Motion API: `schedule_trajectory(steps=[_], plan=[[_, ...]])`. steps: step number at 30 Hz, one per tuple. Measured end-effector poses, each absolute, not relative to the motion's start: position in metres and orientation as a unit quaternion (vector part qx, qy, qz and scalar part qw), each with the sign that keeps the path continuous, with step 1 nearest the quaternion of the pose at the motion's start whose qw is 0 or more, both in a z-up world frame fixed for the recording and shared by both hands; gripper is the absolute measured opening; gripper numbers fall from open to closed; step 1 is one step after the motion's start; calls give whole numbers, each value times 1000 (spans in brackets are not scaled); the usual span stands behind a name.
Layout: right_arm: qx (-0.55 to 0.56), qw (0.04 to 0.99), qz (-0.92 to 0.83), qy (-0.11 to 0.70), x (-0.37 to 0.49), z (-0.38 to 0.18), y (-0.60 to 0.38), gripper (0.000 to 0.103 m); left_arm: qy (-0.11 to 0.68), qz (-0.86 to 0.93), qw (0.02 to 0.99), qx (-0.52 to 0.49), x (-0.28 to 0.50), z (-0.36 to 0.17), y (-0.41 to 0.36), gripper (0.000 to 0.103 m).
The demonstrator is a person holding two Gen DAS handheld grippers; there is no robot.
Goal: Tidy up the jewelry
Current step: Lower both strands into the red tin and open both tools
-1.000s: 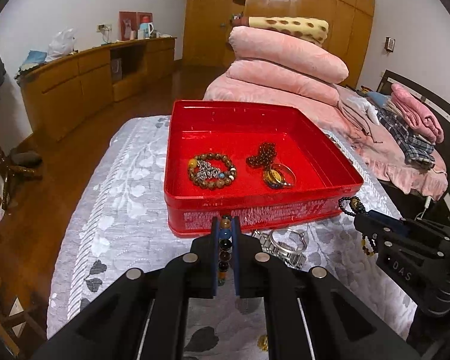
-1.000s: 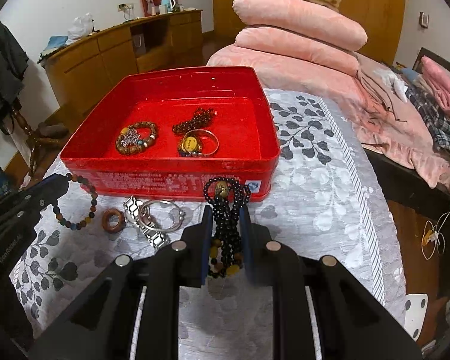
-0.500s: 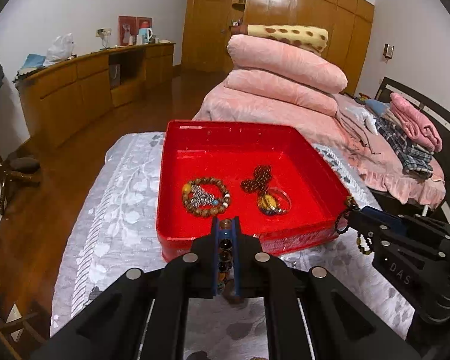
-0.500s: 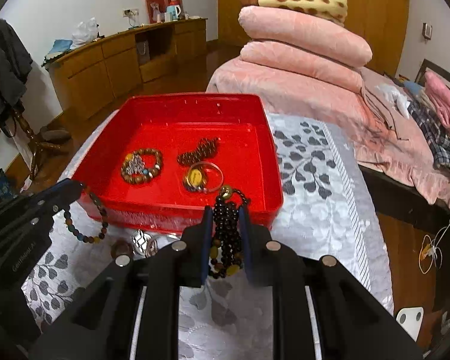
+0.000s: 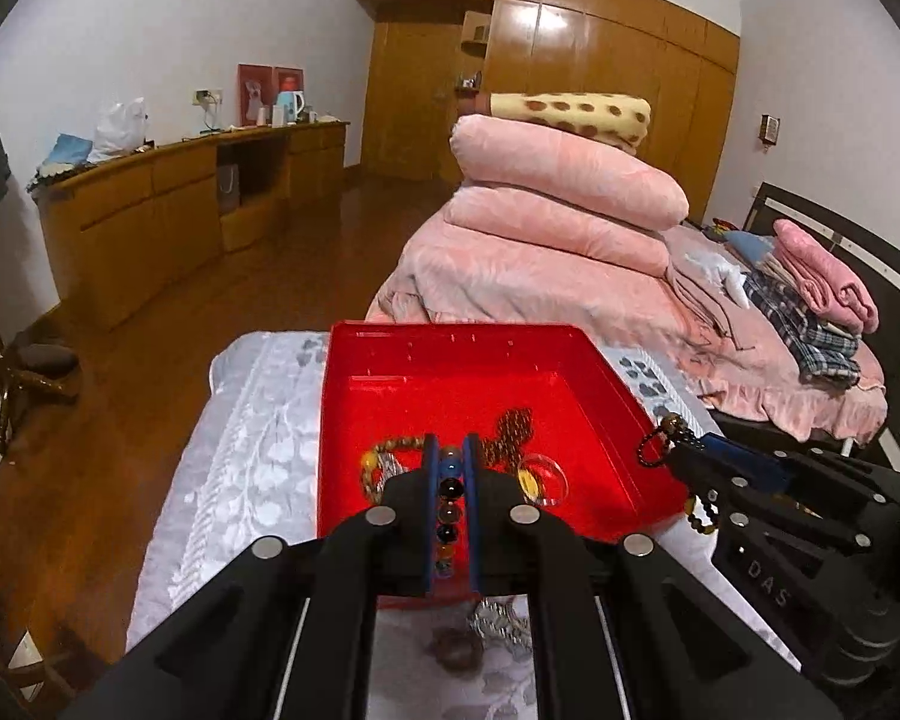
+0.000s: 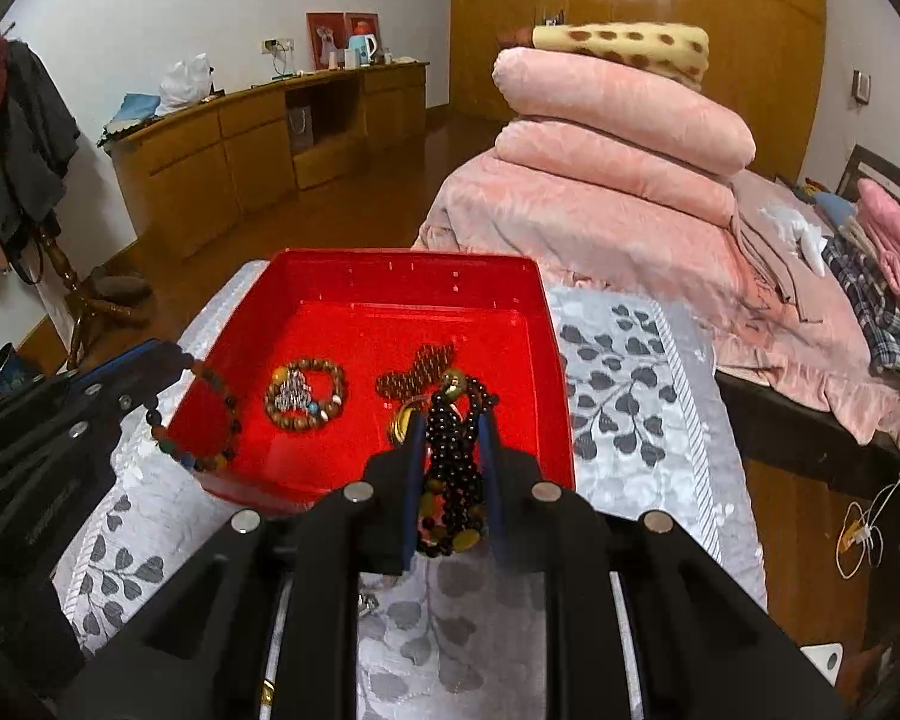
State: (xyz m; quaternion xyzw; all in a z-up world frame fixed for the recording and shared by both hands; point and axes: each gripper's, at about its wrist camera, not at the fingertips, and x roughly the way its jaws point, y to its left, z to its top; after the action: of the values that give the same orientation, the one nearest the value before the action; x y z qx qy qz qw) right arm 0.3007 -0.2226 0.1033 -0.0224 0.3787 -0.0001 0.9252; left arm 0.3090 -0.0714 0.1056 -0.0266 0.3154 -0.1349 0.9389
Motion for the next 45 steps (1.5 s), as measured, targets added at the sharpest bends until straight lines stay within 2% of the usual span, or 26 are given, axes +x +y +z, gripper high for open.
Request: schedule_trajectory(steps=[8,22,41,42,43,44,45], plan=[[-26,933,-2,359,320,122,-224,17,283,-131,950,-27,324,131,-72,8],[5,909,11,416,370,72,-236,17,362,-126,923,-38,382,71,-78,8],[3,902,7,433,388,49,-234,17,380,-118,917,-35,401,53,-81,8],[2,901,5,433,389,49,-235,19,384,-117,915,-32,402,52,-81,8],[-4,901,-2,434,389,48,-234,32,387,-113,914,-29,403,50,-82,10],[-7,902,-7,432,388,48,-234,40,390,-111,914,-27,403,49,-83,14],[-9,903,-9,429,388,49,-234,43,392,-109,913,-25,403,48,-83,20]])
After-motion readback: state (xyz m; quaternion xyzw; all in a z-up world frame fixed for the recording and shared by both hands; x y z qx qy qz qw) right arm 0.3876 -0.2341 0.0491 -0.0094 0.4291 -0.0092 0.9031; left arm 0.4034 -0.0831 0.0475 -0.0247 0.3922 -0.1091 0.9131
